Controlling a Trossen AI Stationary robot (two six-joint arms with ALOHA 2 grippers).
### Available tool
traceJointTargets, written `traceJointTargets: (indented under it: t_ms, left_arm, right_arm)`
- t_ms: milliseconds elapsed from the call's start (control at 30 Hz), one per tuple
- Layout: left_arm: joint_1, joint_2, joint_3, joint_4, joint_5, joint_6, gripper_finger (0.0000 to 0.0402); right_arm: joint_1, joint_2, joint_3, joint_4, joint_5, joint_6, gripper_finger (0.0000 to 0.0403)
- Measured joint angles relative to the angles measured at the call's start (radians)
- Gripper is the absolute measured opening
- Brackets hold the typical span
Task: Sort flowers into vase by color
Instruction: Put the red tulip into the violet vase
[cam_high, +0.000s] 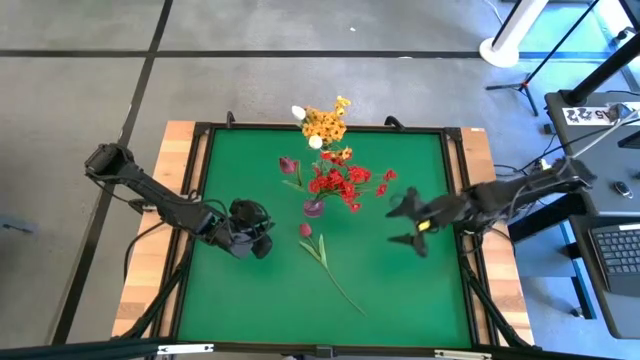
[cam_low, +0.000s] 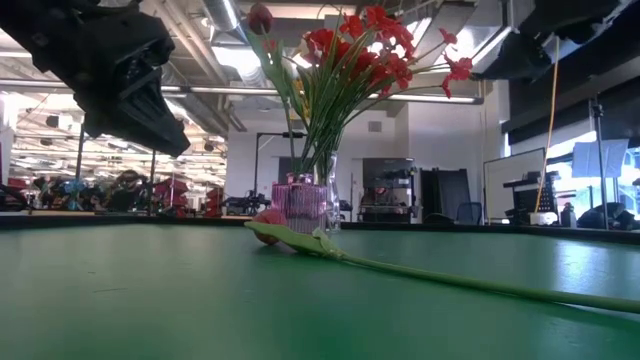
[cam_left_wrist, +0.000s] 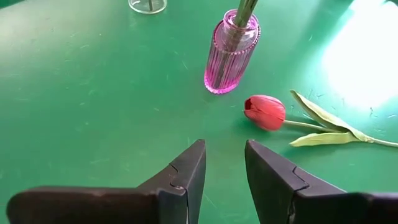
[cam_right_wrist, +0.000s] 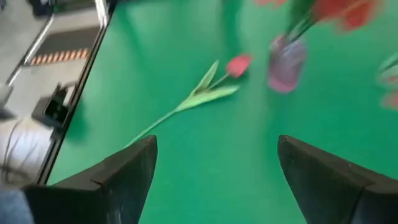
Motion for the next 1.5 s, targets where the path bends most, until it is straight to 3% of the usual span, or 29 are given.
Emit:
traceJointTargets:
  t_ms: [267, 500, 700, 1067, 1500]
  left_arm:
    - [0.028, 0.0, 0.0, 0.0, -0.084, 0.024, 0.0108]
    - [0.071, 0.0, 0.0, 0.035, -0.182, 0.02, 0.0108]
    - [0.105, 0.0, 0.0, 0.103, -0.184, 0.026, 0.0108]
    - [0.105, 0.0, 0.0, 0.115, -0.108, 0.031, 0.0108]
    - [0.062, 0.001, -0.001, 0.117, -0.061, 0.05, 0.0108]
  right_arm:
    - [0.122, 0.277, 0.0, 0.223, 0.007, 0.068, 0.0332]
    - [0.12, 0.511, 0.0, 0.556, -0.003, 0.075, 0.0332]
    - [0.12, 0.689, 0.011, 0.783, 0.046, 0.097, 0.0332]
    - [0.12, 0.965, 0.227, 0.708, 0.187, 0.138, 0.0332]
    - [0.121, 1.208, 0.512, 0.283, 0.293, 0.333, 0.0322]
